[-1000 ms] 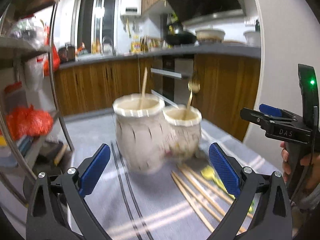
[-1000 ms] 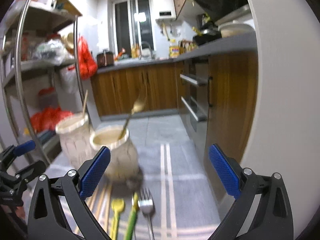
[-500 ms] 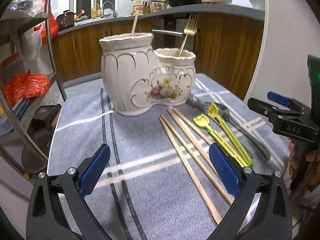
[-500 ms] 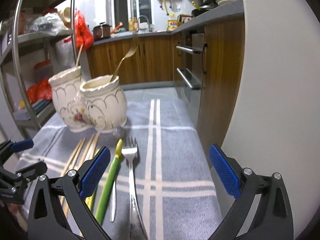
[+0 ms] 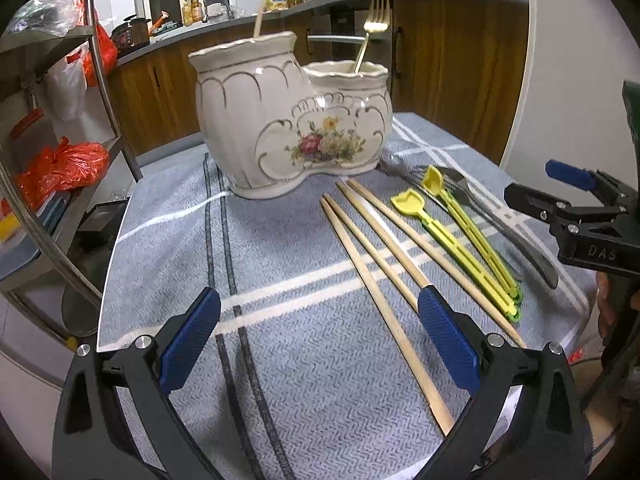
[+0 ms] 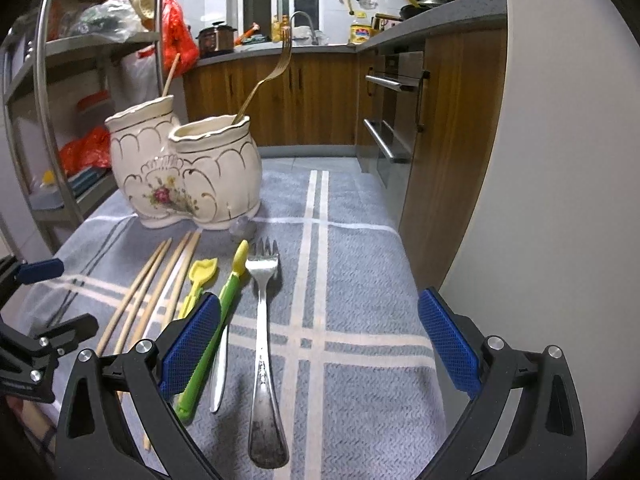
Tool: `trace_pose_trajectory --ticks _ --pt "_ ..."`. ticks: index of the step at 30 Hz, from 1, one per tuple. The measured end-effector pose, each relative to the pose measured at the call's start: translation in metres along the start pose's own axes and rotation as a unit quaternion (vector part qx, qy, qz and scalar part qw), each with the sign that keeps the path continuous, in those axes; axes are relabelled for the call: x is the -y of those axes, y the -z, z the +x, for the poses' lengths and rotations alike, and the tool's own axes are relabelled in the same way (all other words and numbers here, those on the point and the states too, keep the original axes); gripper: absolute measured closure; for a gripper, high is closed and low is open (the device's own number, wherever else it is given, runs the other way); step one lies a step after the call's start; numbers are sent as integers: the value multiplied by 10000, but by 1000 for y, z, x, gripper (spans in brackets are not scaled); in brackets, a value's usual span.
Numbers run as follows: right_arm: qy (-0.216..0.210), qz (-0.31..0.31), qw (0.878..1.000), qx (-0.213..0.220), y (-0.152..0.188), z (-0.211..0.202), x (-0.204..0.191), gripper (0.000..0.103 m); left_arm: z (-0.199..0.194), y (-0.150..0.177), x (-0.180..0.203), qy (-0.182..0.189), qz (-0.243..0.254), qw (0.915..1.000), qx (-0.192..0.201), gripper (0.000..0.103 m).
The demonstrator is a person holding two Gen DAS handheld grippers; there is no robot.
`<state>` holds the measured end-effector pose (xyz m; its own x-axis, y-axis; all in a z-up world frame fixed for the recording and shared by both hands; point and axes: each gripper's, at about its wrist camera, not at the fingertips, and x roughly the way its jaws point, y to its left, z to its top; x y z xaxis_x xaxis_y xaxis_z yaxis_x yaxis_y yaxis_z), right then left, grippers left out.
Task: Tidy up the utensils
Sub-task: 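Grasp the silver fork with the right gripper while the left grasps another chopstick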
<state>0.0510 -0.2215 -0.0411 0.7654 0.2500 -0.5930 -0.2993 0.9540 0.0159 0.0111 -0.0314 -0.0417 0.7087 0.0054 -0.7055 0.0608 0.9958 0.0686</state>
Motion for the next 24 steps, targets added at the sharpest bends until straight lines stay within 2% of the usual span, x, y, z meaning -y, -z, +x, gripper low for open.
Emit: trace_pose_trajectory --ticks 4,8,17,19,24 --pt "19 -26 10000 -85 0 3 -1 5 7 2 5 -141 112 9997 -150 6" --pt "55 -51 9999 -153 1 6 -2 5 12 4 8 -101 182 9995 -230 9" --pt "-12 -188 9992 -346 -2 20 -14 8 14 3 9 308 164 9991 -243 40" --pt "-47 -206 9989 -417 -3 24 -16 10 14 3 9 363 212 9988 -250 49" --pt "-93 -156 9977 -655 -7 36 -19 35 14 1 1 376 303 9985 -269 64"
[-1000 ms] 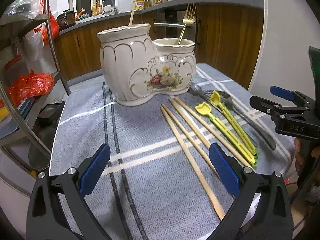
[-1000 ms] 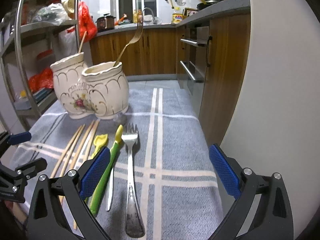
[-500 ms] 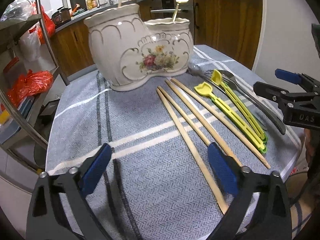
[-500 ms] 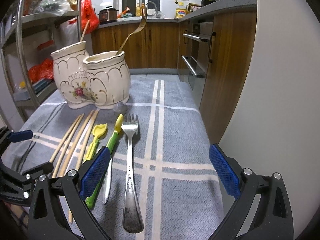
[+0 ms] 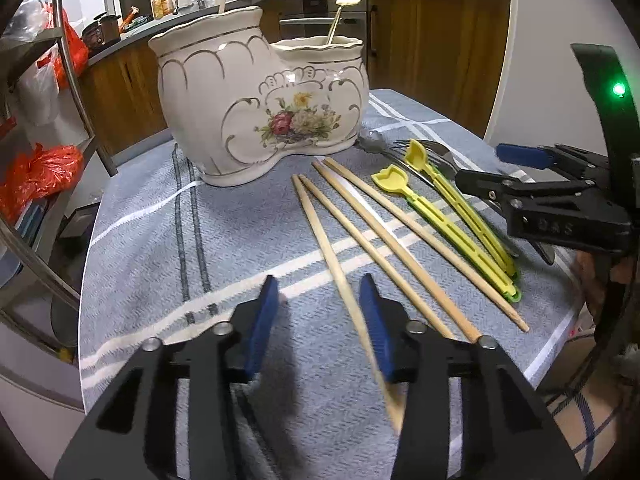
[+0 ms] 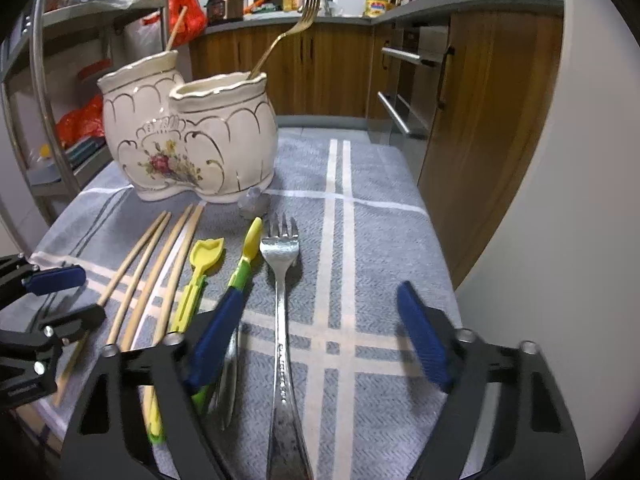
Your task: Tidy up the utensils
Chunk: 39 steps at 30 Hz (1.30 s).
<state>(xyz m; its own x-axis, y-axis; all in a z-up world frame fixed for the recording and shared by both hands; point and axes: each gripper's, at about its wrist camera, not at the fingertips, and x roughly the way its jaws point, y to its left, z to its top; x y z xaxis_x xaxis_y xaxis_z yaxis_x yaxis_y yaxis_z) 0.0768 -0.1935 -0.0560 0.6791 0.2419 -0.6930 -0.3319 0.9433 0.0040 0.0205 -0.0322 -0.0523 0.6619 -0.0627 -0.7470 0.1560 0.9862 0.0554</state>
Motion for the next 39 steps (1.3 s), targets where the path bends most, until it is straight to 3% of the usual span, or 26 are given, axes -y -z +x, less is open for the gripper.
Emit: trace_pose_trajectory --ticks 7,12,20,30,36,39 --pt "-82 -269 9993 -229 -6 11 -11 60 2 -2 -14 -28 125 9999 -89 78" --pt "-172 -289 9992 -212 -6 11 -14 95 4 -4 -18 -23 141 9999 -83 94" --pt "-328 -202 9989 267 -7 -12 -11 96 1 -2 -20 51 178 9998 109 97" --pt "-429 -25 9919 1193 -11 -48 -1 96 -26 -5 -32 166 -142 9944 1036 97" --pt "-462 -119 9834 1749 -14 -67 -2 97 -27 -6 -37 169 -160 9933 1128 97" --pt "-426 -177 9807 1900 -14 -73 -5 97 -21 -4 -33 155 34 9962 859 97"
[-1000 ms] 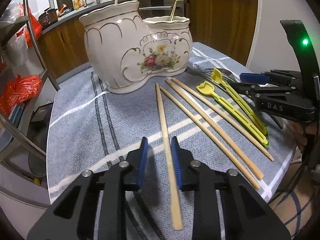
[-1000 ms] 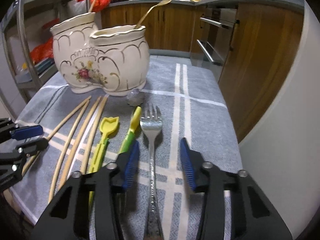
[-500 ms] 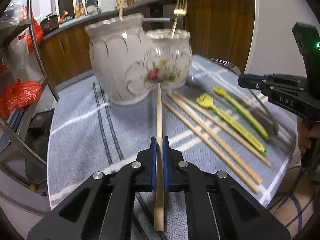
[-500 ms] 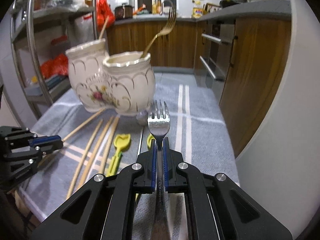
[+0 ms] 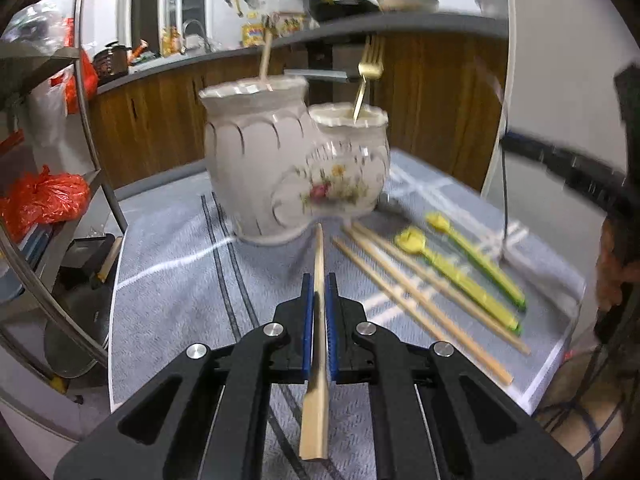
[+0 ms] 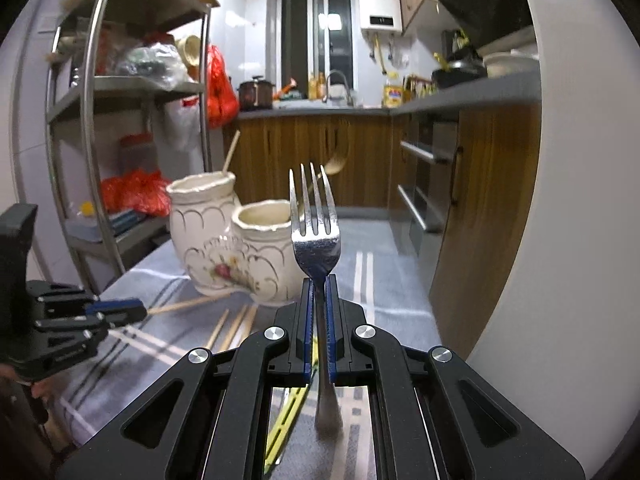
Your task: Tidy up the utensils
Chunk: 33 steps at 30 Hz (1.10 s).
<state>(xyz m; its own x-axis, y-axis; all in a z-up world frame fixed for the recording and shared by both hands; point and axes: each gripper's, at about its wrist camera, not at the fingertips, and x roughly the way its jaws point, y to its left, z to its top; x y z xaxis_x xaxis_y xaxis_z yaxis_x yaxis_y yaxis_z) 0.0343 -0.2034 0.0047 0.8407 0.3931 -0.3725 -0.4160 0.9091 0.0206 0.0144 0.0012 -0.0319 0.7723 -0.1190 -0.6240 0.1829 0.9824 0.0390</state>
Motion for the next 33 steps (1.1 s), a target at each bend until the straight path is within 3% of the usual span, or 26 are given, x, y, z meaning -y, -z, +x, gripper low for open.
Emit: trace_pose_trajectory --ticks 6,8,10,12,15,17,18,22,27,33 --pt "-40 70 9998 198 -4 -7 -2 97 14 -1 14 101 429 9963 -732 95" --pt "-69 86 9997 209 -5 -8 -2 98 17 -5 16 83 566 9946 -864 87" --pt "-70 62 9997 235 -5 -9 -3 102 20 -9 15 126 591 9931 -1001 71" --pt "-55 40 9995 297 -6 -12 -3 102 24 -12 13 231 540 9921 -1111 69" --pt "-48 48 9998 208 -6 -8 -2 102 29 -10 14 289 550 9898 -1283 70" --pt "-58 104 9999 79 -4 -2 0 102 33 -6 17 296 610 9890 -1312 91" --pt "-55 119 9999 19 -3 1 1 102 34 -6 17 310 608 9894 -1279 96" --pt "-72 151 9998 -112 -1 7 3 102 38 -4 16 308 598 9900 -1243 97" --pt "-178 135 9978 -624 8 24 2 102 37 -2 18 237 696 9905 -1159 97" --pt "-422 -204 9952 -863 13 27 -11 102 25 0 17 239 672 9922 -1023 97"
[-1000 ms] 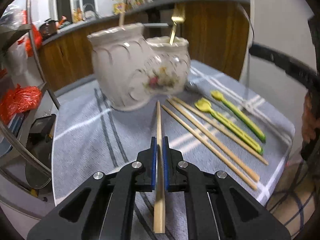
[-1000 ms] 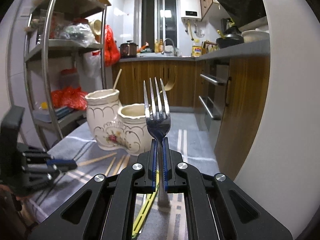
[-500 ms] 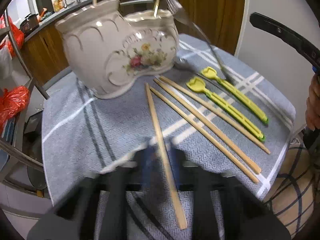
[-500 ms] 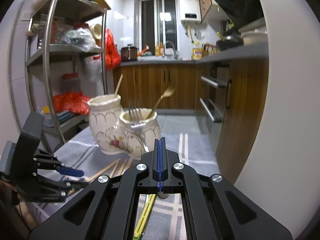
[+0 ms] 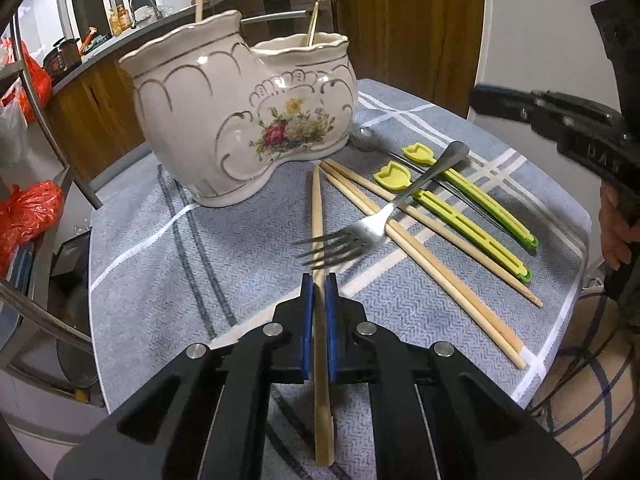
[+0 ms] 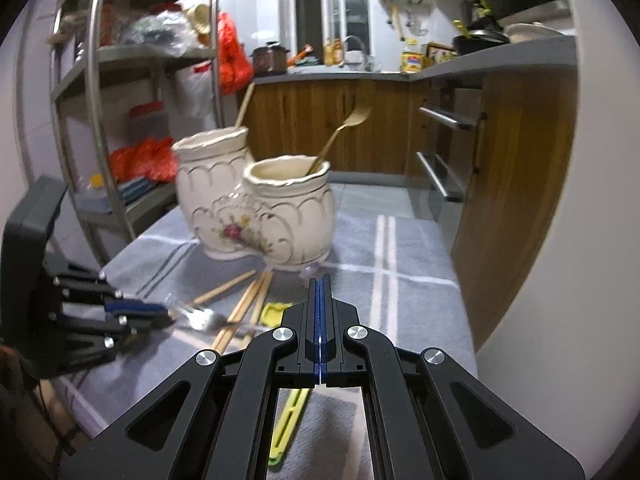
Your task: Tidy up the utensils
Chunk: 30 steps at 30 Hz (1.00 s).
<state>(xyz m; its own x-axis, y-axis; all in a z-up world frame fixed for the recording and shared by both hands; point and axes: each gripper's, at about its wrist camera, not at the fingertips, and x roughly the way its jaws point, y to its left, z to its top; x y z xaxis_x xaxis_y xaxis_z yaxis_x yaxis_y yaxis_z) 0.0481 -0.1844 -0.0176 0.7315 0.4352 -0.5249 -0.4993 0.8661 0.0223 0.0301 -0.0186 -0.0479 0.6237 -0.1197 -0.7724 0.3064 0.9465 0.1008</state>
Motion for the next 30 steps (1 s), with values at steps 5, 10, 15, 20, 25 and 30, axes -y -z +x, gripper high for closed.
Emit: trace_pose_trajectory --ticks 5,10,15,20,25,30 --pt "34 -294 9990 -348 4 4 -8 96 -11 0 -13 -107 -90 9998 114 97" --pt "19 -160 9987 -485 4 2 -5 93 -26 4 -25 -190 -183 9992 309 97" --pt "-124 -652 9953 -710 -2 13 -30 86 -41 6 -36 -117 -336 9977 582 97" --pt "16 -1103 9890 -984 -5 24 -37 86 -47 9 -38 2 -339 9964 773 97" --pt "-186 -1583 9789 -1279 -5 32 -30 86 -44 13 -38 216 -325 9958 832 97" --pt "-652 -2287 9586 -1565 -11 44 -54 86 -38 14 -43 435 -415 9947 833 97"
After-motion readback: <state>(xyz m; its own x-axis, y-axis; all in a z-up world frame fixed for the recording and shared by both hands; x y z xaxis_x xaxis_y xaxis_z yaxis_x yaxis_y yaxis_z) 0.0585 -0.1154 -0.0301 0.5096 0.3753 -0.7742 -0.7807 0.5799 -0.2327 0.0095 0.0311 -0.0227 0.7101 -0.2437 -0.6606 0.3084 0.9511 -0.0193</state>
